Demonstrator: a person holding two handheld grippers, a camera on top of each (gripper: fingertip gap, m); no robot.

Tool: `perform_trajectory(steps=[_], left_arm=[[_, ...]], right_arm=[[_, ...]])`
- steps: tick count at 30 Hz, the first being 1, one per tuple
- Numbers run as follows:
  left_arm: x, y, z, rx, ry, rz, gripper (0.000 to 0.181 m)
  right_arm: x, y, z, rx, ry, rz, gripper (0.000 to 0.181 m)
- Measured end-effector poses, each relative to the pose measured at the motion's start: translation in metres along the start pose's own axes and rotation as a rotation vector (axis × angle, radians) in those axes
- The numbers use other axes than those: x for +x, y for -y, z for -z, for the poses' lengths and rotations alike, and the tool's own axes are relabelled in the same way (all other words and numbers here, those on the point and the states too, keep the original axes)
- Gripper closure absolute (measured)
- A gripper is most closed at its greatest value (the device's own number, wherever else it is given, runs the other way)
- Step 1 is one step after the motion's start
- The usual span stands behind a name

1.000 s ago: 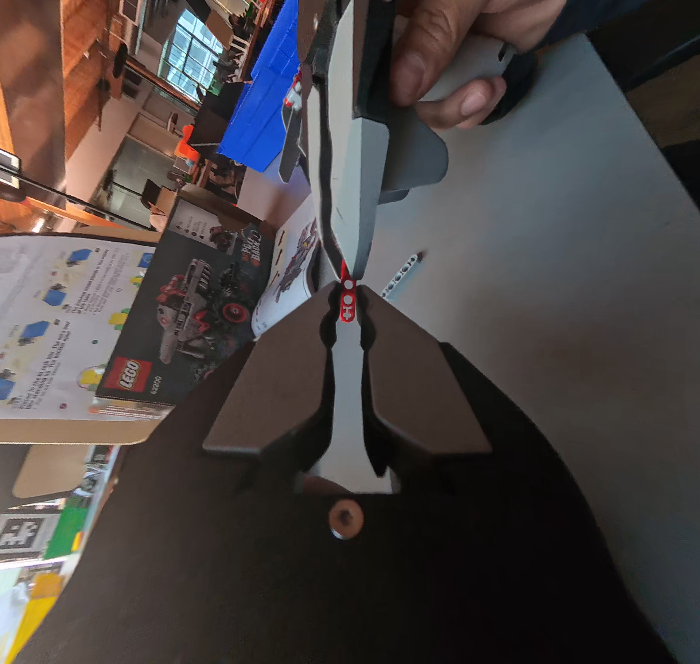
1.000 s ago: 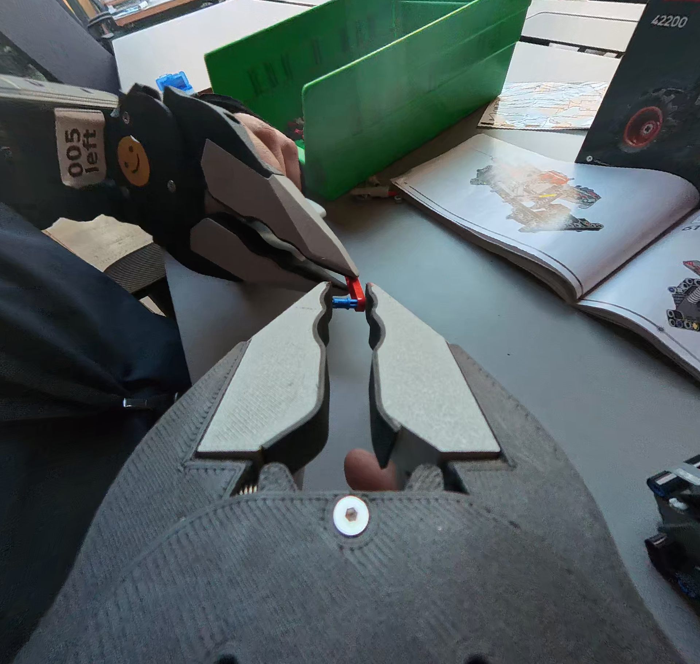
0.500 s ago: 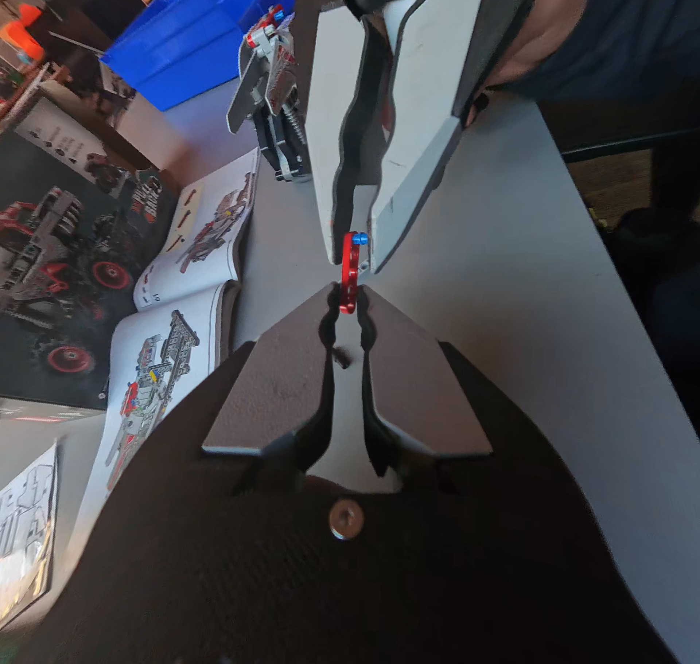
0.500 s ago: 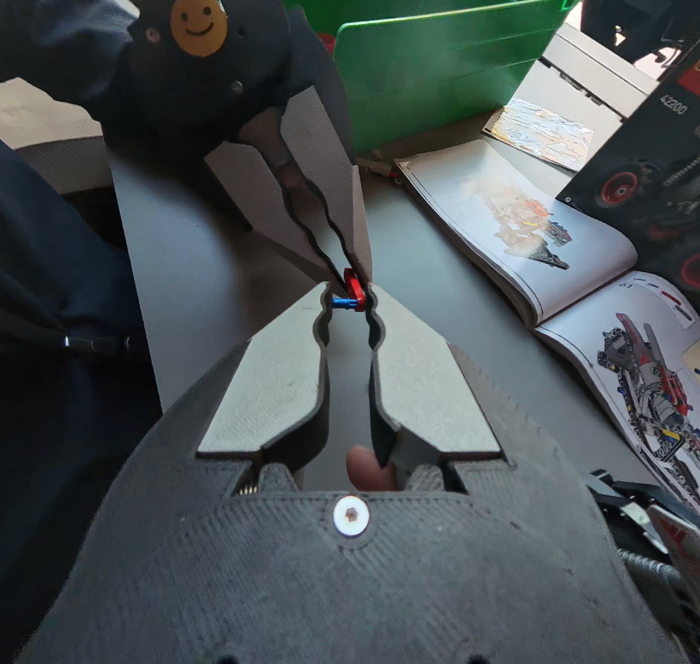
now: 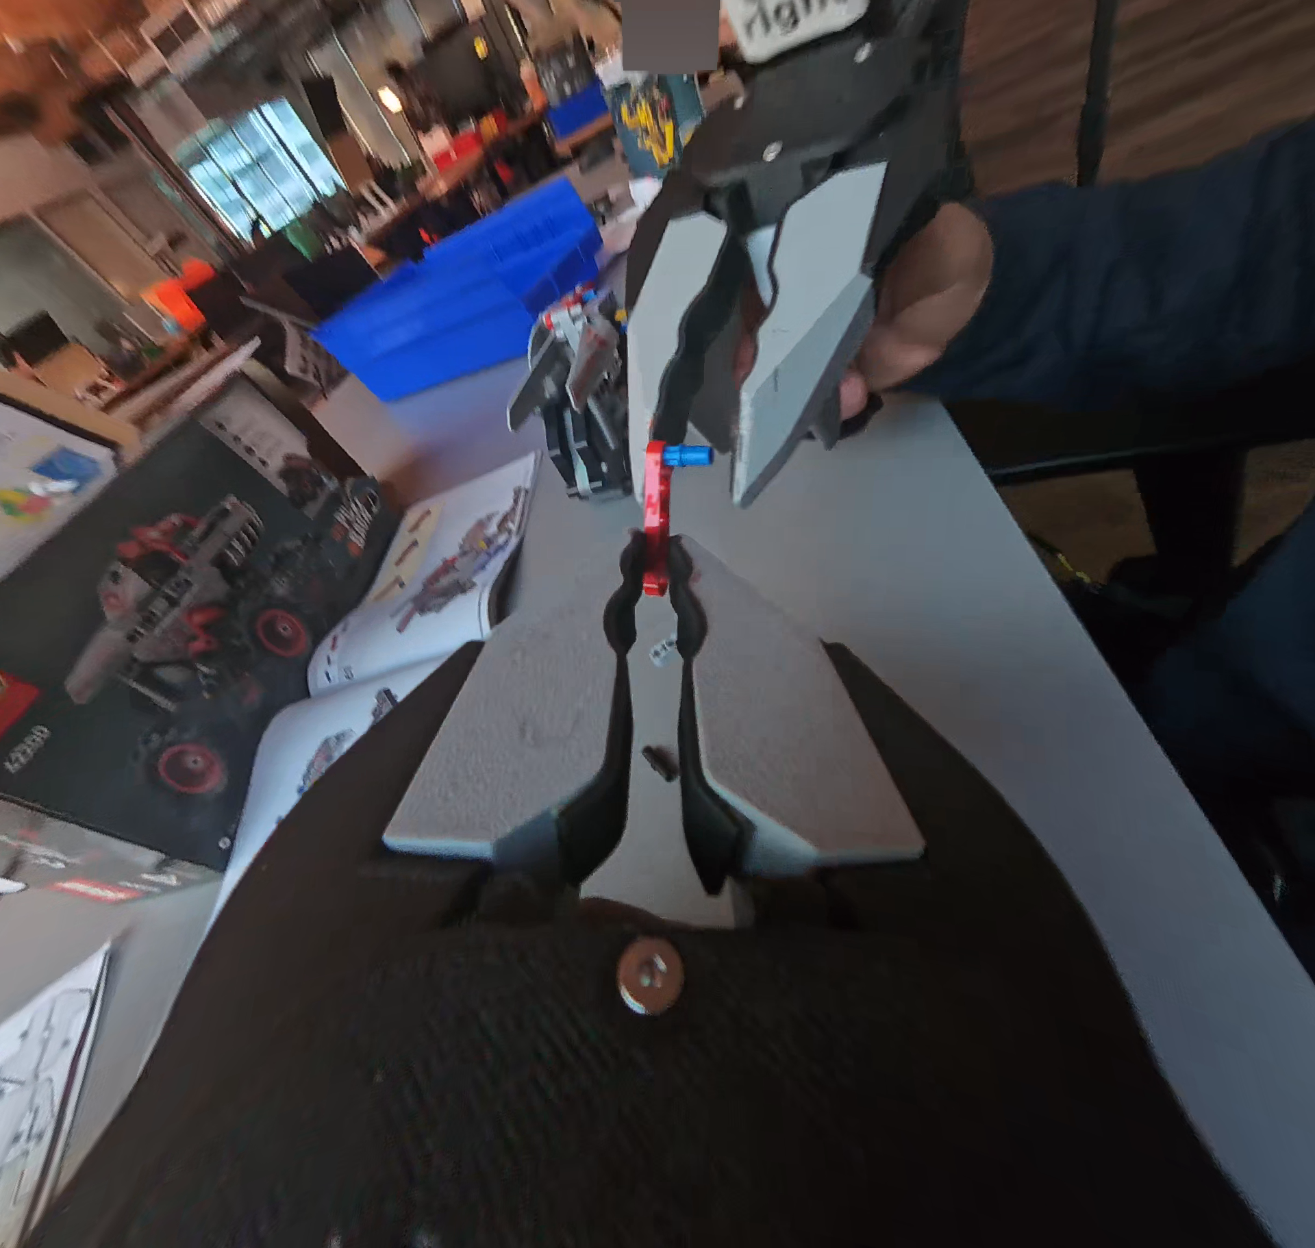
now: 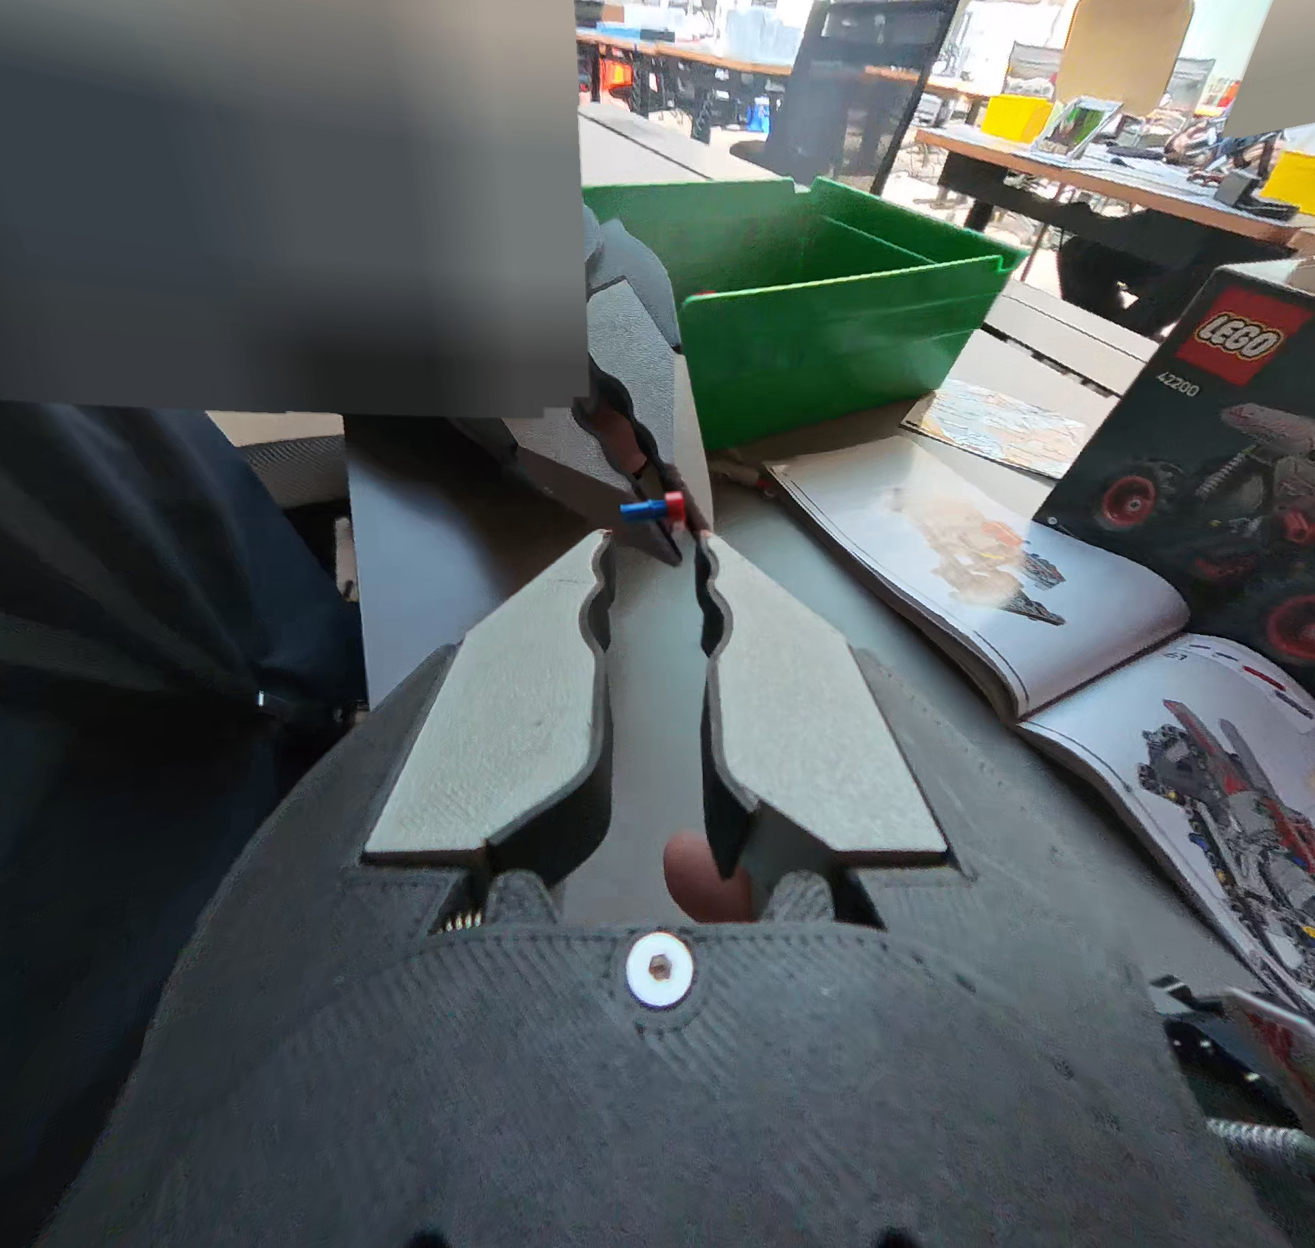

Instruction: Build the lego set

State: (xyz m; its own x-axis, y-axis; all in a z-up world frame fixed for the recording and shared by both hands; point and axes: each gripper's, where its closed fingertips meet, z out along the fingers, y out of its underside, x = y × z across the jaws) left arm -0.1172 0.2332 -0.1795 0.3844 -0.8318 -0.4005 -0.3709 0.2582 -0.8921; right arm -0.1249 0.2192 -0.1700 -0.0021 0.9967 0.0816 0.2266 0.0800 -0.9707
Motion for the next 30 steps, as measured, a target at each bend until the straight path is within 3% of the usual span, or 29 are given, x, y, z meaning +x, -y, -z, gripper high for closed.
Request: perform_trajectory(steps=[1,6,30], left_arm=[[0.000,0.005,0.002,0.027,0.006,-0.009,0.179],[0.004,0.015,0.004,0.086,0.008,-0.042,0.179],[0.009,0.037,0.010,0.155,0.075,-0.106,0.179]], right_arm=[[0.000,0.003,0.003,0.026,0.012,-0.019,0.162],[-0.010,0.022,0.012,0.171,0.065,-0.046,0.167],[-0.022,0.042,0.008,0.288,0.029,-0.021,0.169]])
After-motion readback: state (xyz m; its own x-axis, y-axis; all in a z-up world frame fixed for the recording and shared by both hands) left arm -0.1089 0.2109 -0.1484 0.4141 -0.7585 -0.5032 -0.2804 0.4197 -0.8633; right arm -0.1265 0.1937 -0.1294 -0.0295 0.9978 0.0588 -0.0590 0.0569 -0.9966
